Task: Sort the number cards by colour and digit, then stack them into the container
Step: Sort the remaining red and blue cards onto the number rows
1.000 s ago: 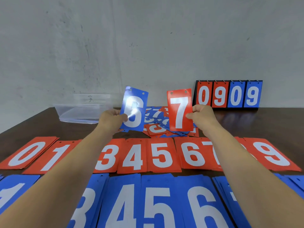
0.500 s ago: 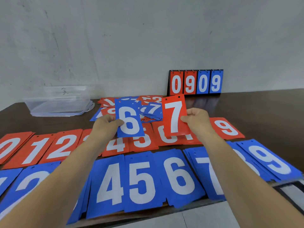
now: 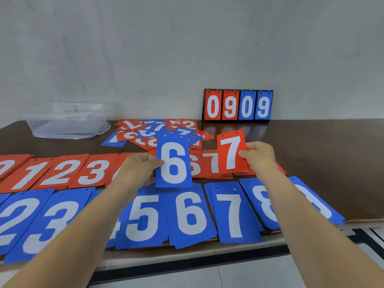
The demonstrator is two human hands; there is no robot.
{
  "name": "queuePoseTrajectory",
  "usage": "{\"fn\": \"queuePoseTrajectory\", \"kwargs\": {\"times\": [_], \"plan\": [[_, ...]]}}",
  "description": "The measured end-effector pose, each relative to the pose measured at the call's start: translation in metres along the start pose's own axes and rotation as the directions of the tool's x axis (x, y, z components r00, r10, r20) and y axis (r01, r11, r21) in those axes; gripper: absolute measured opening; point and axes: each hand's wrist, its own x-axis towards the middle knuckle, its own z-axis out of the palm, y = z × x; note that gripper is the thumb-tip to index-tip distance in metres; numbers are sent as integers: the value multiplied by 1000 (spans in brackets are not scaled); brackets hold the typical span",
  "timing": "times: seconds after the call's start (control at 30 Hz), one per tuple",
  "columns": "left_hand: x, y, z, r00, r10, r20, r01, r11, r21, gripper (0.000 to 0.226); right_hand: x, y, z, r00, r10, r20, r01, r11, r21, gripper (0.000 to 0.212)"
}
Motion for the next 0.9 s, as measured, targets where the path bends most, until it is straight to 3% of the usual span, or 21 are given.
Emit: {"fn": "queuePoseTrajectory", "kwargs": {"times": [0.4, 0.6, 0.73, 0.9], "plan": [[-40, -22, 24, 997, -26, -79, 29, 999, 45, 12, 39, 14, 29, 972, -42, 232, 64, 994, -85, 26], [-61, -31, 31, 991, -66, -117, 76, 994, 83, 15, 52, 30, 49, 970, -105, 217, 180, 915, -362, 16], [-66, -40, 35, 976, 10, -217, 60, 948, 313, 15, 51, 37, 57, 963, -154, 219, 247, 828, -503, 26], [-70, -49, 40, 959, 210, -191, -45, 776, 630, 29, 50, 35, 58, 955, -195, 225, 290, 774, -563, 34]]}}
